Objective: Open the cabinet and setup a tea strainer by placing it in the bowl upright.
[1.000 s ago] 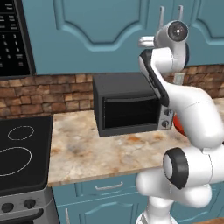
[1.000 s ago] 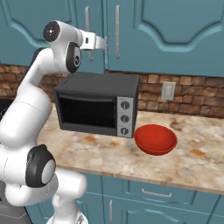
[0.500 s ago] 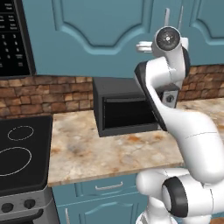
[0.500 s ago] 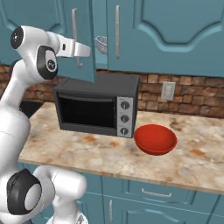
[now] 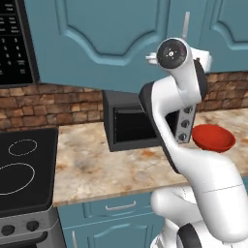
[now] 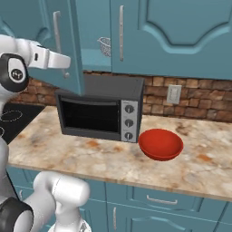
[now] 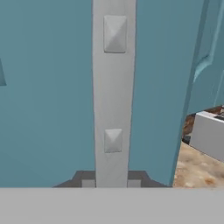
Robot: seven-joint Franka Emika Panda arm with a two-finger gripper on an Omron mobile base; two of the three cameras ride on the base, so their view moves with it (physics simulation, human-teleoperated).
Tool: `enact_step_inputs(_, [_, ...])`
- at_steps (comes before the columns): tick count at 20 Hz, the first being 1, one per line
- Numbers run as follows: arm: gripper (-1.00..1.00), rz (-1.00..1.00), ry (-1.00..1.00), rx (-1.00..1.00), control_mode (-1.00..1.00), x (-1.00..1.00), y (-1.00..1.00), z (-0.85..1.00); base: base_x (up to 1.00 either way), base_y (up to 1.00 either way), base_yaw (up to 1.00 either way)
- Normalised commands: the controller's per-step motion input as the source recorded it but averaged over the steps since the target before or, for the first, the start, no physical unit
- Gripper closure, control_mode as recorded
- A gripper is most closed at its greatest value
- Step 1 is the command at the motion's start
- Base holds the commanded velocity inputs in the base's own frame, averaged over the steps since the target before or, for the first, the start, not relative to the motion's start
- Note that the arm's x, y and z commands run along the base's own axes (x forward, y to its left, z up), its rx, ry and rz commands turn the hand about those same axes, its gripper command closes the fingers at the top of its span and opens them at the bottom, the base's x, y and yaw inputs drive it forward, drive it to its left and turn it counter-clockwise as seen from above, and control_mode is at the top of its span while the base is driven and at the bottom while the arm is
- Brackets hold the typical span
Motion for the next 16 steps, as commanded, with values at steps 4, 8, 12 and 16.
enact_step_inputs(4, [1.00, -0.14, 0.02, 0.00, -1.00, -0.30, 0.35, -0.04, 0.00, 0.00, 0.00])
enact_step_inputs(8, [1.00, -0.14, 0.01, 0.00, -1.00, -0.31, 0.30, -0.02, 0.00, 0.00, 0.00])
enact_step_inputs(12, [-1.00, -0.06, 0.01, 0.00, -1.00, -0.35, 0.11, -0.08, 0.00, 0.00, 0.00])
enact_step_inputs(16, [-1.00, -0.05, 0.00, 0.00, -1.00, -0.47, 0.17, -0.04, 0.00, 0.00, 0.00])
